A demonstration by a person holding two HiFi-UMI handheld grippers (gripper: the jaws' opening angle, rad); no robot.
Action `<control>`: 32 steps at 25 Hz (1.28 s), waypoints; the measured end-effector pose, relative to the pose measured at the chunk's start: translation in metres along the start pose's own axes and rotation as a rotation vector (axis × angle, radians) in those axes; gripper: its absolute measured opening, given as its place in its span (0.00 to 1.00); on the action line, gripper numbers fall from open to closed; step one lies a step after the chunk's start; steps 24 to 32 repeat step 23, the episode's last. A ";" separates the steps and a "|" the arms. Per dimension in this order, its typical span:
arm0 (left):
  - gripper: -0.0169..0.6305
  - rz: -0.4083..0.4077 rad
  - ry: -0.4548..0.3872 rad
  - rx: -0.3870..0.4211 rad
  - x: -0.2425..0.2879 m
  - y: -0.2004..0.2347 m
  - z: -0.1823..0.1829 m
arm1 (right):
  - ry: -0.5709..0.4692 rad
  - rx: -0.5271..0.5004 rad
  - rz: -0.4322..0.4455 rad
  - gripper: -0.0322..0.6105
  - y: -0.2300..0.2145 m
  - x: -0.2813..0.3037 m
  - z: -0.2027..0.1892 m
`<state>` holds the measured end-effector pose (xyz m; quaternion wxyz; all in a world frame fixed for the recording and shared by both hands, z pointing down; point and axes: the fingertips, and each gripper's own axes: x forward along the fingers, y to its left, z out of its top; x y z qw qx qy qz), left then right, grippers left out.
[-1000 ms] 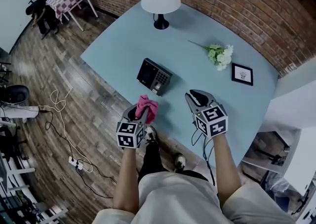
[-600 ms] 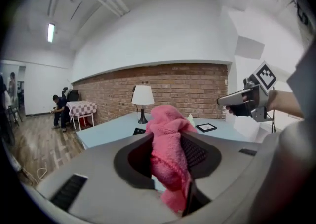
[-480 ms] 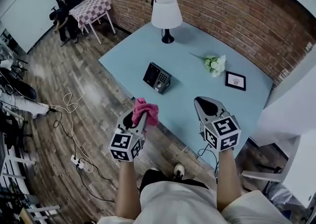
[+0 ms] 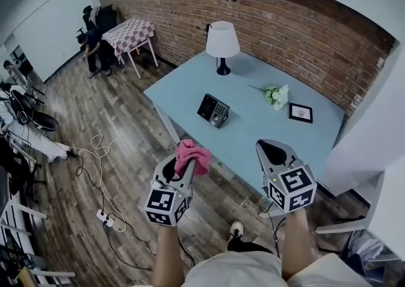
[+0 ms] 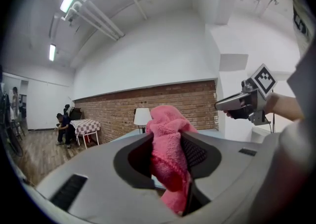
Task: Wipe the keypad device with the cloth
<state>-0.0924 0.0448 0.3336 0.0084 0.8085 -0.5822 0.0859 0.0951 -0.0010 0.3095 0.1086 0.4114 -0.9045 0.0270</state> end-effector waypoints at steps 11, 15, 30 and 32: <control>0.29 0.008 -0.032 0.025 -0.142 -0.032 0.002 | -0.023 -0.010 -0.026 0.08 0.100 -0.104 -0.005; 0.29 -0.005 -0.040 0.036 -0.175 -0.046 0.004 | -0.008 -0.025 -0.029 0.08 0.127 -0.131 -0.012; 0.29 -0.023 -0.055 0.040 -0.219 -0.065 0.009 | -0.019 -0.039 -0.038 0.08 0.157 -0.169 -0.007; 0.29 -0.023 -0.055 0.040 -0.219 -0.065 0.009 | -0.019 -0.039 -0.038 0.08 0.157 -0.169 -0.007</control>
